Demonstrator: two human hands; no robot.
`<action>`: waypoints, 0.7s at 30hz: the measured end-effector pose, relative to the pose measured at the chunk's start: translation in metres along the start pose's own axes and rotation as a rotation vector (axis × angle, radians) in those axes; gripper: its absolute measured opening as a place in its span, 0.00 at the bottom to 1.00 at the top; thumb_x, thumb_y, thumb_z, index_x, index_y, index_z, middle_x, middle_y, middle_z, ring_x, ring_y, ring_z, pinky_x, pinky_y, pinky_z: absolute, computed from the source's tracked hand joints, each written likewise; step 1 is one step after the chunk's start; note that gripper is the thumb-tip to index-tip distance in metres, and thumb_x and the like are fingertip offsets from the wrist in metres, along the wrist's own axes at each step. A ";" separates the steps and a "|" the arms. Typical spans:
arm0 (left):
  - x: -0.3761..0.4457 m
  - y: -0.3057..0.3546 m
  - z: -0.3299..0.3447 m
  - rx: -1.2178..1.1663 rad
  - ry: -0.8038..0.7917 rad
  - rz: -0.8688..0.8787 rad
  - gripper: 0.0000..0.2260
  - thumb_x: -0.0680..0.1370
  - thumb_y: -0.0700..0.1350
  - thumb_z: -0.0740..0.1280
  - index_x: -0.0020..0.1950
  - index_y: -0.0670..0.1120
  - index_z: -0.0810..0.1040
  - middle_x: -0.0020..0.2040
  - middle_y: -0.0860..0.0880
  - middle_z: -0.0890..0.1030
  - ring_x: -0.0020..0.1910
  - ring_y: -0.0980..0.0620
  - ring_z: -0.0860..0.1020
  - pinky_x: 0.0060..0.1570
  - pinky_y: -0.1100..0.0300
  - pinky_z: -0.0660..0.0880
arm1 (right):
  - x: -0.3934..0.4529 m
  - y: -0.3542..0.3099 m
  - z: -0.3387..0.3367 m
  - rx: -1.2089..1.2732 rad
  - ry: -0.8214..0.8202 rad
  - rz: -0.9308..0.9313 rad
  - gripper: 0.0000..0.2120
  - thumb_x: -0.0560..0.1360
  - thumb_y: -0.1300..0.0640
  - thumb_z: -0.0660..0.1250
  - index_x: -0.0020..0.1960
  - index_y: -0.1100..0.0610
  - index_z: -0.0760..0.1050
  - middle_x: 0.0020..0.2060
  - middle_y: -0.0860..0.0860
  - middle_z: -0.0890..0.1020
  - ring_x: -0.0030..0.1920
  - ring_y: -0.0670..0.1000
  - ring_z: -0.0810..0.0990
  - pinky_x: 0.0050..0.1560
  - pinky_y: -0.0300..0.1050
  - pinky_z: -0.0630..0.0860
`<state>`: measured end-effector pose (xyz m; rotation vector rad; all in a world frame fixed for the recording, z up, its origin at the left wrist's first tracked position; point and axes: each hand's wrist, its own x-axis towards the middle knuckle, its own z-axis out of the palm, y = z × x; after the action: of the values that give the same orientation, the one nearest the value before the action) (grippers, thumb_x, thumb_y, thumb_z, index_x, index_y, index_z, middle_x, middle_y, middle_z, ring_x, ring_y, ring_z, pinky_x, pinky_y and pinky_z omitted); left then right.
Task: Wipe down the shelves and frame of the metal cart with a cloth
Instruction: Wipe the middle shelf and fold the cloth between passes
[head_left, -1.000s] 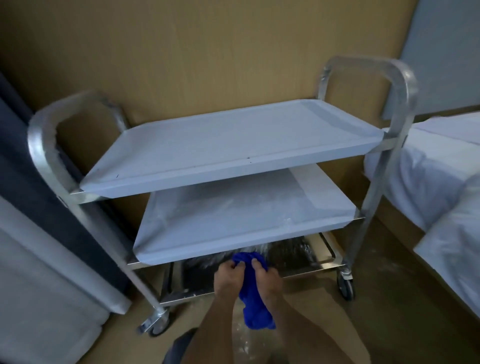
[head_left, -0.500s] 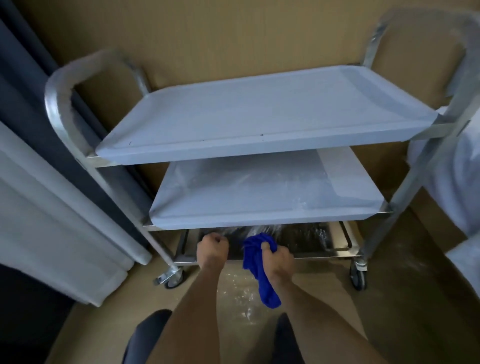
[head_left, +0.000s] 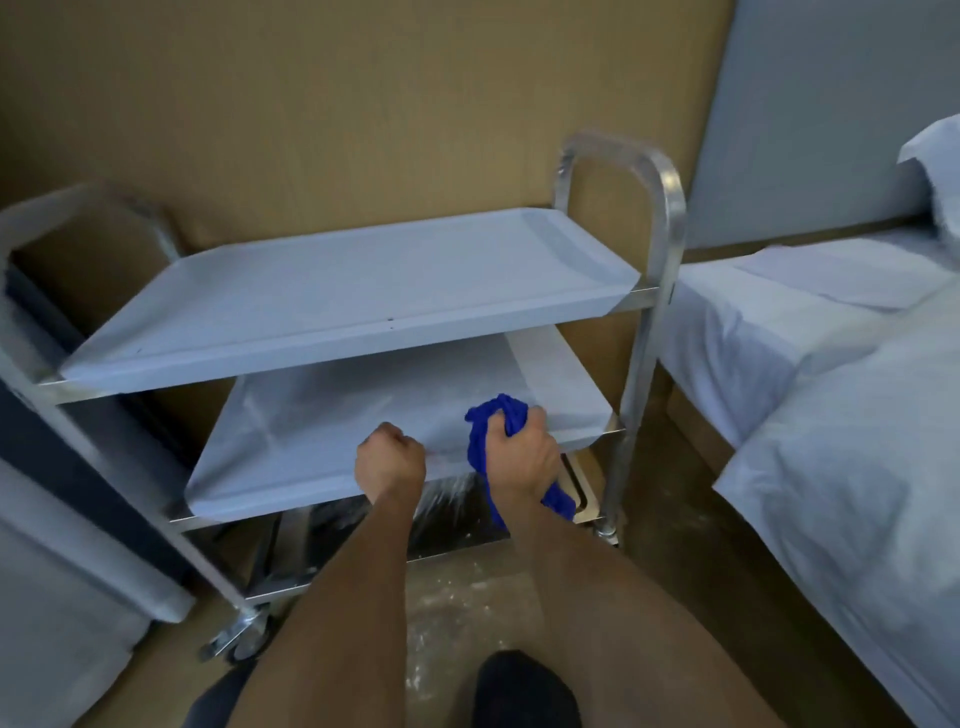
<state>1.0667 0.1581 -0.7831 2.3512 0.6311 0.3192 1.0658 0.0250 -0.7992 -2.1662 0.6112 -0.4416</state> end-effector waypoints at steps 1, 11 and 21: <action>0.001 0.006 0.001 -0.009 0.003 0.030 0.09 0.80 0.40 0.63 0.56 0.42 0.81 0.51 0.43 0.83 0.44 0.48 0.78 0.46 0.57 0.75 | 0.013 -0.003 -0.002 0.057 0.067 0.040 0.17 0.80 0.41 0.61 0.56 0.54 0.65 0.41 0.53 0.78 0.42 0.54 0.79 0.45 0.50 0.77; 0.022 -0.057 0.015 0.285 -0.028 0.013 0.13 0.80 0.47 0.63 0.64 0.46 0.75 0.65 0.41 0.70 0.65 0.42 0.68 0.60 0.48 0.71 | 0.087 0.054 0.013 -0.499 -0.085 -0.137 0.27 0.83 0.43 0.52 0.80 0.46 0.53 0.79 0.61 0.49 0.78 0.65 0.47 0.76 0.64 0.49; 0.039 -0.086 0.020 0.306 -0.031 0.031 0.11 0.81 0.49 0.60 0.60 0.52 0.79 0.63 0.43 0.69 0.62 0.42 0.66 0.54 0.47 0.76 | 0.024 0.004 0.100 -0.488 -0.135 -0.263 0.24 0.78 0.46 0.57 0.72 0.50 0.69 0.70 0.66 0.68 0.69 0.67 0.68 0.70 0.64 0.63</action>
<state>1.0773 0.2243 -0.8527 2.6537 0.6685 0.2104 1.1348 0.0717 -0.8599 -2.7348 0.3852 -0.2996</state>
